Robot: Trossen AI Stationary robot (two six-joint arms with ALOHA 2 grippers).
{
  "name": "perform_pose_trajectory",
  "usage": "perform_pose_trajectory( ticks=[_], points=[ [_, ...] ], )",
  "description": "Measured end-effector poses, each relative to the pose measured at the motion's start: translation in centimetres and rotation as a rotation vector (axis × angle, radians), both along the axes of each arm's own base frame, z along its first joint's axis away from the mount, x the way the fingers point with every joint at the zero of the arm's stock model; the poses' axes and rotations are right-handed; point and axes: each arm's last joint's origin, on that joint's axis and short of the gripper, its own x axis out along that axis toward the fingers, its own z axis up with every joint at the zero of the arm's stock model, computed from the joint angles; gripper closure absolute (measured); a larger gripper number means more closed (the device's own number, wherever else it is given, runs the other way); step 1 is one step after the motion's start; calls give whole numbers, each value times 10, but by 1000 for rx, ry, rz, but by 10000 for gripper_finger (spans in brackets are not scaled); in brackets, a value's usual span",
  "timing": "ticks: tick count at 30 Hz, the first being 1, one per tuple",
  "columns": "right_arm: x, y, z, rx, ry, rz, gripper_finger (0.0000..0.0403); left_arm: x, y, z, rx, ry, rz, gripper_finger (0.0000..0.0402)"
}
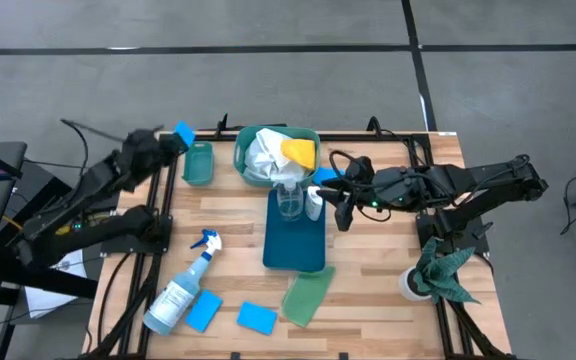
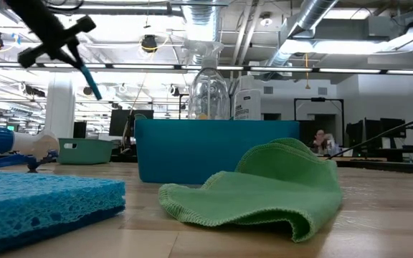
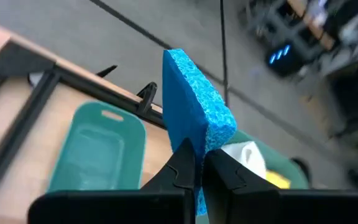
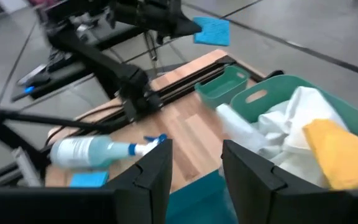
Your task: Pick & Place Kitchen Items
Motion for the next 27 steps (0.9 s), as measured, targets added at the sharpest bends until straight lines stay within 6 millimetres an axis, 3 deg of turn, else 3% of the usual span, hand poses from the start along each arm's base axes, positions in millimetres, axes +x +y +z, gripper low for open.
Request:
perform_pose_trajectory(
  ticks=[7,18,27],
  points=[
    [0,1,0,-32,21,61,271,7,-22,-44,7,-229,153,400],
    [-1,1,-3,-44,54,75,271,34,-34,-113,-12,-543,361,400],
    [0,-2,-3,-37,52,61,271,46,-31,-140,-25,-640,405,400]
  ],
)
